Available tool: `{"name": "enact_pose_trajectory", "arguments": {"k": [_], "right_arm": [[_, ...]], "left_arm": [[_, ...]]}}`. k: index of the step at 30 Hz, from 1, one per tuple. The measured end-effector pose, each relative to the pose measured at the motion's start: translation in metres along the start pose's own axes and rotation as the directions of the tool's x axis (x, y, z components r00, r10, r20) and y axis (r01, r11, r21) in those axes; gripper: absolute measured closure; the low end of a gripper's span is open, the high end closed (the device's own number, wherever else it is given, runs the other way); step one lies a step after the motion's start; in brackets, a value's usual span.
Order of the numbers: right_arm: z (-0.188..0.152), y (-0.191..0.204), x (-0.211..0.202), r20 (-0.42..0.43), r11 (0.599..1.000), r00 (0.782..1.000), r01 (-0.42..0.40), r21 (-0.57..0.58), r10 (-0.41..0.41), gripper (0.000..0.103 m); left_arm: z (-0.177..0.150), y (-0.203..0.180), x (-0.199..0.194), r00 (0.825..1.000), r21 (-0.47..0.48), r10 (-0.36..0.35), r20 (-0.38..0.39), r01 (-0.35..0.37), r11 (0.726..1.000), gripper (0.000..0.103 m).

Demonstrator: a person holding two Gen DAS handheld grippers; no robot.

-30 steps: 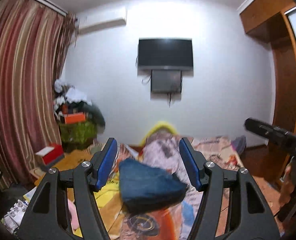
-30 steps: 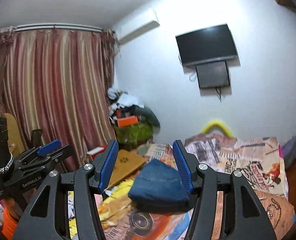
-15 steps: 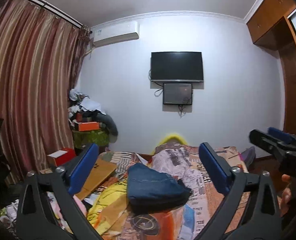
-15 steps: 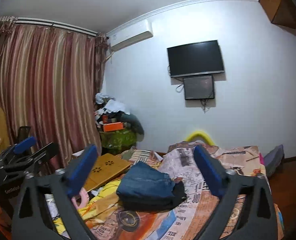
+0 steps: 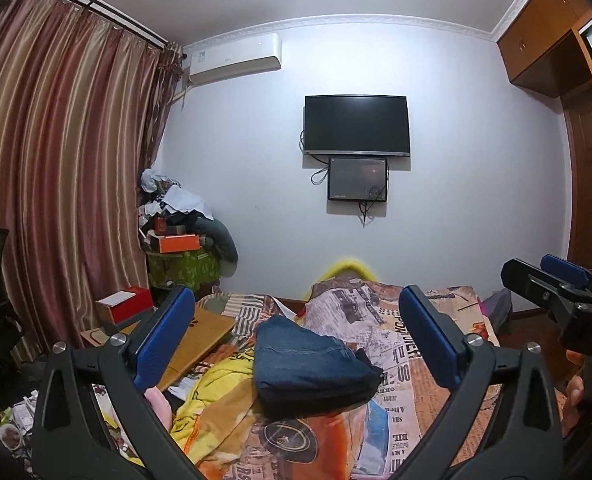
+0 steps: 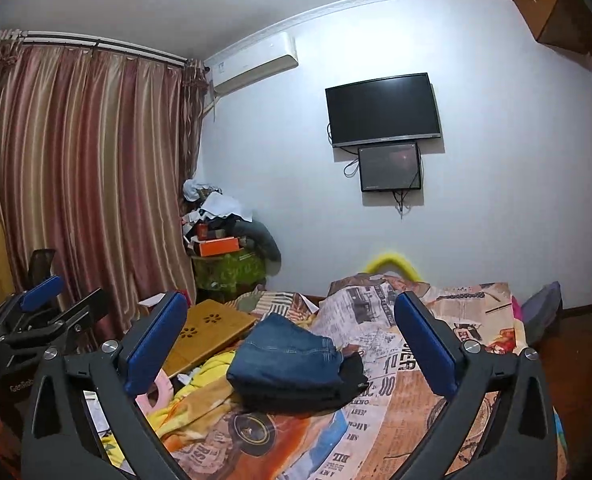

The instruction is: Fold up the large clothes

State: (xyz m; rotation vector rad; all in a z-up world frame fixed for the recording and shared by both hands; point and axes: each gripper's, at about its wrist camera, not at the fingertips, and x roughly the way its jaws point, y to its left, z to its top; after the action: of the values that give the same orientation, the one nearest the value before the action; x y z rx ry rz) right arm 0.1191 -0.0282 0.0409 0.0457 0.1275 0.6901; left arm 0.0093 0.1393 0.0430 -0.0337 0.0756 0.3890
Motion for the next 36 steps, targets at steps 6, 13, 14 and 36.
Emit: {"name": "enact_pose_trajectory", "arguments": {"k": [6,13,14,36], "right_arm": [[-0.003,0.001,-0.002,-0.013,1.000,1.000,0.005,0.002,-0.005,0.000],[-0.007,0.001,-0.001,-0.034,1.000,0.999,0.008,0.006,-0.007,0.000],[-0.007,0.001,0.000,-0.038,1.000,0.999,0.009,0.007,-0.008,0.000],[-0.007,-0.003,-0.001,-0.065,1.000,0.998,0.011,0.018,-0.009,0.000]], "left_arm": [[-0.002,-0.001,0.005,1.000,-0.004,-0.003,-0.014,0.003,1.000,0.001],[-0.005,-0.005,0.008,1.000,0.004,-0.006,-0.028,0.006,1.000,0.001],[-0.005,-0.006,0.009,1.000,0.007,-0.005,-0.029,0.005,1.000,0.001],[-0.011,-0.018,0.020,0.998,0.007,-0.037,-0.057,0.037,0.999,0.000]]}}
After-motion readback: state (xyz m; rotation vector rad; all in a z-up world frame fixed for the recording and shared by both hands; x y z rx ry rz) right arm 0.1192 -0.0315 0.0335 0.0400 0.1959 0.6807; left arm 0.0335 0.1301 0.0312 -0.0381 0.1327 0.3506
